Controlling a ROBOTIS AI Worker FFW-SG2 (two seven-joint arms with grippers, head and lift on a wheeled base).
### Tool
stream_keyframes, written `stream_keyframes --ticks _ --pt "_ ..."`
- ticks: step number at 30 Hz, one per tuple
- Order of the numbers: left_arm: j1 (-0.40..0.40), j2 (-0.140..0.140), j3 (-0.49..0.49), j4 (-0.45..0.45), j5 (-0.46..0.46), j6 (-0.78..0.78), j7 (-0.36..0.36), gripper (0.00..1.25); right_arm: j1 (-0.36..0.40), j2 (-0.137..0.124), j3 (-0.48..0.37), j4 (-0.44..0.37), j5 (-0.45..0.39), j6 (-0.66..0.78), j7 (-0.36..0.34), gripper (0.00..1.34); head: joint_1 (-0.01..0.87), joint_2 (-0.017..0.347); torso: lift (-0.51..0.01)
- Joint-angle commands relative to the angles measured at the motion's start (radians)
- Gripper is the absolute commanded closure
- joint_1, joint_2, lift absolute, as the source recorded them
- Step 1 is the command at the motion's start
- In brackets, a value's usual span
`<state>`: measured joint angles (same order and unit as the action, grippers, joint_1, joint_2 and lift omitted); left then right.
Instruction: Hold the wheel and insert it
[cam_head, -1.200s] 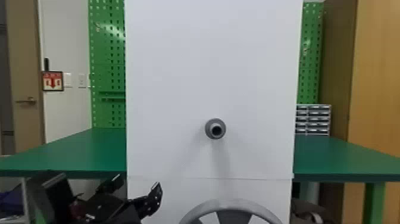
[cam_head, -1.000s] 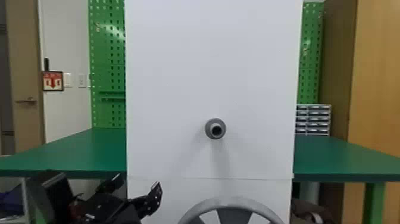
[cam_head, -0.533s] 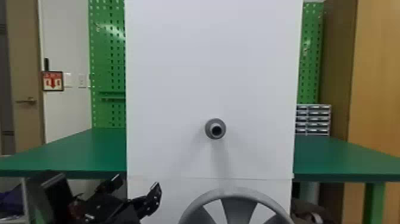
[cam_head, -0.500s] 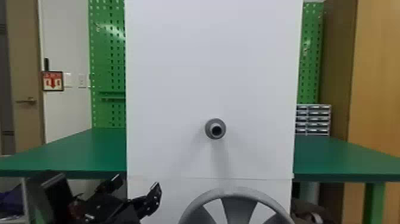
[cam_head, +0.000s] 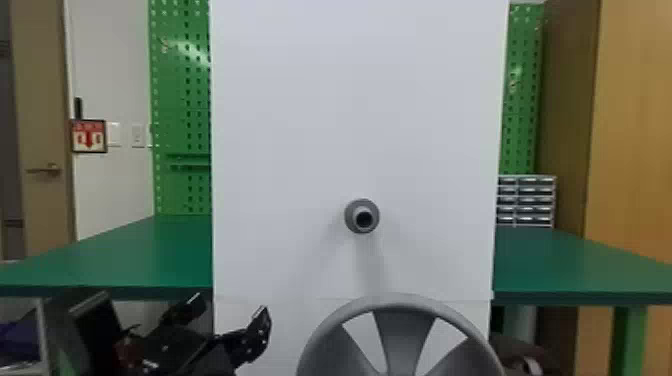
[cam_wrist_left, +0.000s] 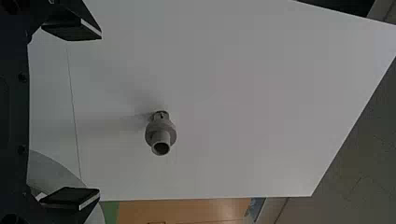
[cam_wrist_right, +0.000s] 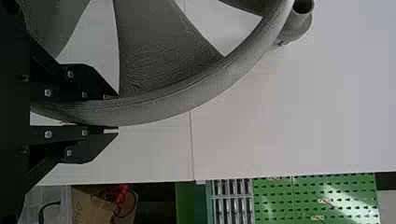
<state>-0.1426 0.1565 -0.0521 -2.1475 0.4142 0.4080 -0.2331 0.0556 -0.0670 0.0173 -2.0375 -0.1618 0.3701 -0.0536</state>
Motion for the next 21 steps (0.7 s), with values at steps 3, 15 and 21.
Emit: stream_keyframes --ticks 3,15,21 --pt "0.000 0.000 0.000 0.000 -0.002 0.000 0.000 0.10 -0.037 -0.007 -0.010 -0.072 -0.011 0.164 0.001 1.13 0.097 0.015 -0.442" --pt "-0.002 0.000 -0.002 0.000 -0.003 0.000 0.000 0.10 -0.095 -0.013 -0.028 -0.142 -0.015 0.325 0.003 1.13 0.097 0.015 -0.442" --pt "-0.002 0.000 -0.003 0.000 -0.003 0.000 0.001 0.10 -0.117 -0.010 -0.034 -0.159 -0.016 0.372 0.003 1.13 0.097 0.015 -0.442"
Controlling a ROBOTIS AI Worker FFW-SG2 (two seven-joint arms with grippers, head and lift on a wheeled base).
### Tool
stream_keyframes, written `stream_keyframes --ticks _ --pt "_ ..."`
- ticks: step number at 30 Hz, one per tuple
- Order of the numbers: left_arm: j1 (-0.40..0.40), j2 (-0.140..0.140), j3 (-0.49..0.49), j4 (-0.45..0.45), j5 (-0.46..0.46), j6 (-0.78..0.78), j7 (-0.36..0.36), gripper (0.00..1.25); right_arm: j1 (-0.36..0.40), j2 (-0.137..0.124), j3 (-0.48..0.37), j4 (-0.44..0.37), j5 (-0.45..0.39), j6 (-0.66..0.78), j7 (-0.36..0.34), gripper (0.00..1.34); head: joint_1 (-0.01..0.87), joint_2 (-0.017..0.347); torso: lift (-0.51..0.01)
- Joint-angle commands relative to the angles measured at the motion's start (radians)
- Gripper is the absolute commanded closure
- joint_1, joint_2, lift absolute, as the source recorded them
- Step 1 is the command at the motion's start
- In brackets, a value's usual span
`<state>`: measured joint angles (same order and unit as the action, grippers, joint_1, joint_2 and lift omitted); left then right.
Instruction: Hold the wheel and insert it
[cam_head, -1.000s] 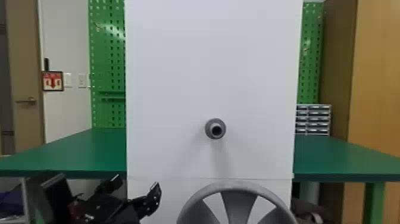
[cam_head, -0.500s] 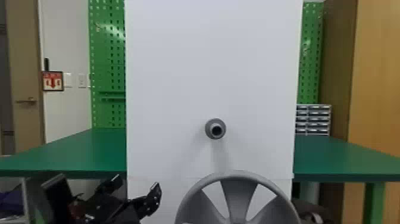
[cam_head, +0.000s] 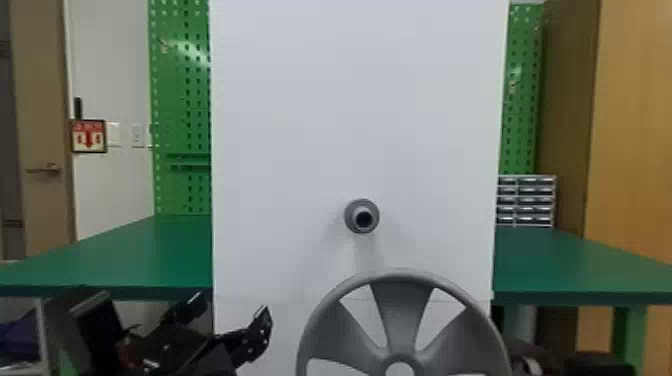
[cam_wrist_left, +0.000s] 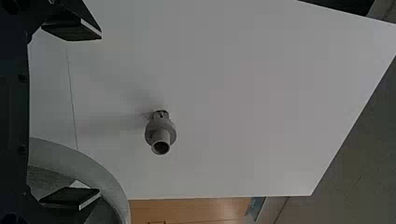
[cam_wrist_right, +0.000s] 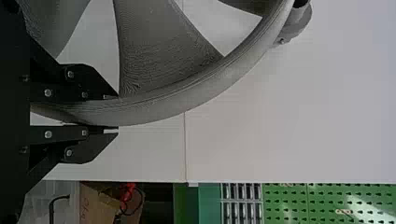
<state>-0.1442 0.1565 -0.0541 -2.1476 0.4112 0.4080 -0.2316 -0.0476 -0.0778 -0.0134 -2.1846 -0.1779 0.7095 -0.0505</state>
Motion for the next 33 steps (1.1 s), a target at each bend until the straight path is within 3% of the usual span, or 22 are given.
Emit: stream_keyframes --ticks 1,33 --pt "0.000 0.000 -0.001 0.000 0.000 0.000 0.000 0.10 -0.018 0.000 -0.005 -0.015 0.000 0.039 0.000 1.13 0.097 0.015 -0.442" --pt "-0.002 0.000 -0.004 0.005 -0.003 0.000 0.001 0.10 -0.210 -0.037 -0.022 -0.078 -0.026 0.308 0.041 1.13 0.097 0.015 -0.442"
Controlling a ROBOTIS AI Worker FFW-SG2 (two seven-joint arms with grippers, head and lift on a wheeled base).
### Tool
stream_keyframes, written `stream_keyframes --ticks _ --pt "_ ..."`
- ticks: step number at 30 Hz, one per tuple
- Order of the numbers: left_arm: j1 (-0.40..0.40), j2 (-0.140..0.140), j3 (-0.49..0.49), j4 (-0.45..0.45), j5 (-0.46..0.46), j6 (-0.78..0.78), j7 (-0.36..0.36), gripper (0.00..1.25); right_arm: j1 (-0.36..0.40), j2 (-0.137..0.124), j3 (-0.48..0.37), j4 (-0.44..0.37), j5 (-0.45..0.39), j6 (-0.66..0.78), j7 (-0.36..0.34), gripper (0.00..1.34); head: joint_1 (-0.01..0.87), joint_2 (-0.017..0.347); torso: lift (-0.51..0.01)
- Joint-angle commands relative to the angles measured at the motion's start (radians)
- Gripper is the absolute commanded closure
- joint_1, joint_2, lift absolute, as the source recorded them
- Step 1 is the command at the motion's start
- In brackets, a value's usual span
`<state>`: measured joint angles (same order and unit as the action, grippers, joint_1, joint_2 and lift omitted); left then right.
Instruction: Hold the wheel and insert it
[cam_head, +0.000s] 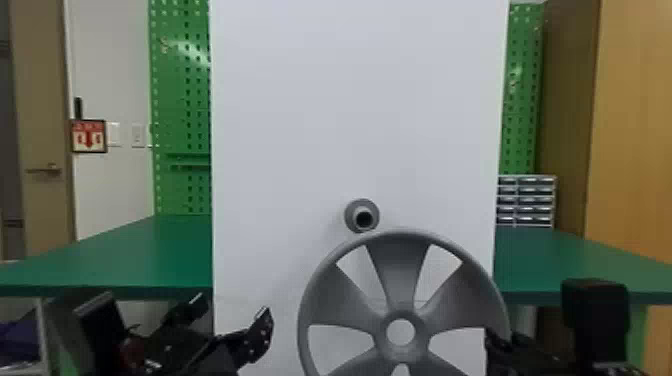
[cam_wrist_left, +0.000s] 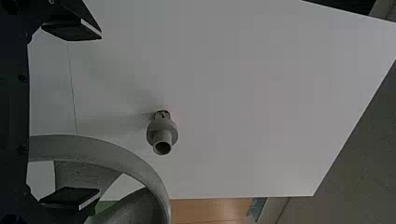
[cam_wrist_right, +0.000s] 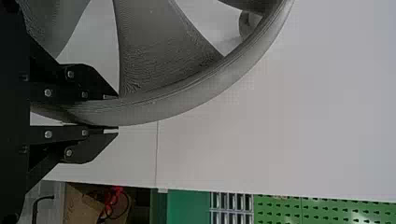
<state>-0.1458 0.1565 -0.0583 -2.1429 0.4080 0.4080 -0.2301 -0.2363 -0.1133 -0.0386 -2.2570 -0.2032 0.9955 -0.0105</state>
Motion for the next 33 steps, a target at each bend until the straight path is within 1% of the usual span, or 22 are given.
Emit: stream_keyframes --ticks 1,33 --pt "0.000 0.000 0.000 0.000 0.000 0.000 0.000 0.10 -0.029 0.000 0.003 -0.009 -0.001 0.034 0.001 1.13 0.097 0.015 -0.442" --pt "0.002 0.000 -0.005 0.001 0.000 0.000 0.005 0.10 -0.175 -0.003 0.031 -0.026 -0.001 0.133 0.007 1.13 0.097 0.015 -0.442"
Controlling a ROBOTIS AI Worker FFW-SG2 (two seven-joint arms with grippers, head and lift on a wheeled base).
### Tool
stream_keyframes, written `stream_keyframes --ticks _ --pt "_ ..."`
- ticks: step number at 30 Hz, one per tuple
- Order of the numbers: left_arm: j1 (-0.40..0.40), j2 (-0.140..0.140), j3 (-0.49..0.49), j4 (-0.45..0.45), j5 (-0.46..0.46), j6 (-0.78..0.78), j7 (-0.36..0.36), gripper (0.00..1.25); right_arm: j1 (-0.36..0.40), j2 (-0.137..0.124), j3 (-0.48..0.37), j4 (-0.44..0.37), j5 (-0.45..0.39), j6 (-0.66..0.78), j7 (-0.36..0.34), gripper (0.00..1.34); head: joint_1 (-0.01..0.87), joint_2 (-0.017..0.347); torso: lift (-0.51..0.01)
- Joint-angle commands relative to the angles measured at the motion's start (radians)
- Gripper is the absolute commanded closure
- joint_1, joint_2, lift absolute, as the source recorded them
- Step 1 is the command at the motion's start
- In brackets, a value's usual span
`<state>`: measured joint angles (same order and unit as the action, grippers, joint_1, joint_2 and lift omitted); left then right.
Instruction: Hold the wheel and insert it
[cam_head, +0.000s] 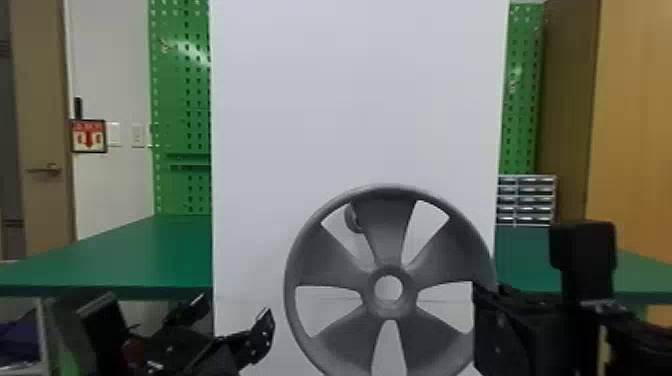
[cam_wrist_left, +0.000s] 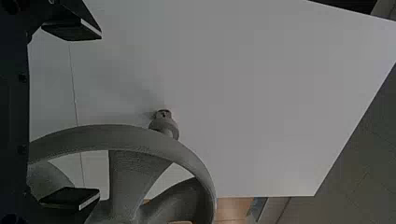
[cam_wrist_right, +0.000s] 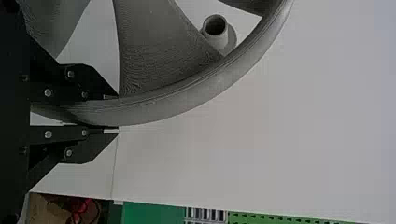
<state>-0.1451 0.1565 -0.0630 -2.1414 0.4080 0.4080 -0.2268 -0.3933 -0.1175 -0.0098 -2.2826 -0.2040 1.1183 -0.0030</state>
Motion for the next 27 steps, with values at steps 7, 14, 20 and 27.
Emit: stream_keyframes --ticks 7,14,20,27 --pt "0.001 0.000 -0.001 0.000 0.000 0.000 0.001 0.10 -0.047 0.006 0.013 0.000 0.012 0.026 0.000 1.13 0.097 0.015 -0.442" --pt "0.002 0.000 -0.001 0.000 0.000 0.000 0.003 0.10 -0.056 0.015 0.014 -0.002 0.023 0.031 0.000 1.13 0.097 0.015 -0.442" --pt "0.002 0.000 -0.001 0.000 0.000 0.000 0.003 0.10 -0.065 0.018 0.016 0.000 0.028 0.034 0.000 1.13 0.097 0.015 -0.442" --pt "0.004 0.000 -0.001 0.001 0.000 0.000 0.004 0.10 -0.082 0.030 0.020 0.000 0.049 0.044 0.000 1.13 0.097 0.015 -0.442"
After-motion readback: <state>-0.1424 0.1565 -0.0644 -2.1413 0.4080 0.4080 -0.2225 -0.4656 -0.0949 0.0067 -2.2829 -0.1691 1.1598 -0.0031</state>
